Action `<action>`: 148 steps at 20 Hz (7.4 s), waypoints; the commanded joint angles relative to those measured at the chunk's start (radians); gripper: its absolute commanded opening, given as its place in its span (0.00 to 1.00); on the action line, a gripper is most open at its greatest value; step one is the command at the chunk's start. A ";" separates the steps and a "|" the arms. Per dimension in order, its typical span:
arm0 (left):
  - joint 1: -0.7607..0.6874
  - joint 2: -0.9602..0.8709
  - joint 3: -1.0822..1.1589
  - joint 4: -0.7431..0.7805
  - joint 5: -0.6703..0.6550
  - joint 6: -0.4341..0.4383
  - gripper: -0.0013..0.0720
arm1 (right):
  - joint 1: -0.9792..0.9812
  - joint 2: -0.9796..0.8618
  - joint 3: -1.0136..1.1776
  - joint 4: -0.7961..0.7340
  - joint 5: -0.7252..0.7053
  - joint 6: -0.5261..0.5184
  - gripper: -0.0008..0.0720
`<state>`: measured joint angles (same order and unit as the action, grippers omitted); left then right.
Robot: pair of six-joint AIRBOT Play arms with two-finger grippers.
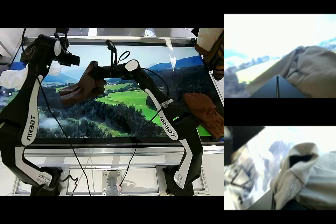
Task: Fold the shirts.
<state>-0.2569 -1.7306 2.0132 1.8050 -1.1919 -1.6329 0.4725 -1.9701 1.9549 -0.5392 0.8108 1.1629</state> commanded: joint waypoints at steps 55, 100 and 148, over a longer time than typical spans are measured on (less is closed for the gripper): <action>0.007 0.007 0.001 -0.611 -0.068 0.190 0.27 | -0.274 0.018 0.000 0.349 0.406 0.121 0.51; -0.108 -0.003 -0.390 -0.044 -0.158 0.074 0.04 | -0.238 0.018 0.000 -0.003 0.418 0.066 0.62; 0.208 -0.225 -0.150 -0.358 -0.264 0.175 0.04 | -0.083 -0.068 -0.024 -0.252 0.112 0.044 0.81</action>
<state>-0.0292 -1.9022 1.8637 1.4876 -1.4708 -1.4582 0.4042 -2.0380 1.9301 -0.7952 0.9112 1.2076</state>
